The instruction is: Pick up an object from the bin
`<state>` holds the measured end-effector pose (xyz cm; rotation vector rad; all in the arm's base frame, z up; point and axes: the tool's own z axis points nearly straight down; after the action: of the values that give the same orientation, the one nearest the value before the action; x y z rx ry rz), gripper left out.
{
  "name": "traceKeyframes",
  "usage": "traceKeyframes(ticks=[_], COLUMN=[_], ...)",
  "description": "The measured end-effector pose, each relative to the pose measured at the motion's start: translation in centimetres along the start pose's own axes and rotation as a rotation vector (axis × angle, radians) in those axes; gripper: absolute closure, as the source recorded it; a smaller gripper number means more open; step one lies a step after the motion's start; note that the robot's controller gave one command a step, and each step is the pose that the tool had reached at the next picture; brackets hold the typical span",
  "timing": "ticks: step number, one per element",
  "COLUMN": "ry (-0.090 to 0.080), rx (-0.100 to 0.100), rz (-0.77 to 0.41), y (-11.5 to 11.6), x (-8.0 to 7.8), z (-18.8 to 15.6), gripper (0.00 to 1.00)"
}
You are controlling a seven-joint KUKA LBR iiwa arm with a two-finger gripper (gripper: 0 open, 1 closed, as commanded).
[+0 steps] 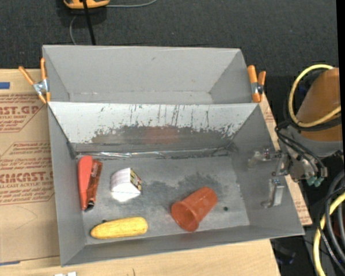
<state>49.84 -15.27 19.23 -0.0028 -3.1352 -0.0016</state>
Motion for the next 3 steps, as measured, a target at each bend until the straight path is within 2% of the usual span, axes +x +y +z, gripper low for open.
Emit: traceKeyframes(ticks=[1, 2, 3], ry=[-0.008, -0.006, -0.005], rx=[0.002, 0.003, -0.001], rz=[-0.002, -0.164, -0.234], y=[0.1, 4.7, 9.0], x=[-0.2, -0.7, 0.0], z=[-0.4, 1.6, 4.8], gripper=[0.0, 0.0, 0.0])
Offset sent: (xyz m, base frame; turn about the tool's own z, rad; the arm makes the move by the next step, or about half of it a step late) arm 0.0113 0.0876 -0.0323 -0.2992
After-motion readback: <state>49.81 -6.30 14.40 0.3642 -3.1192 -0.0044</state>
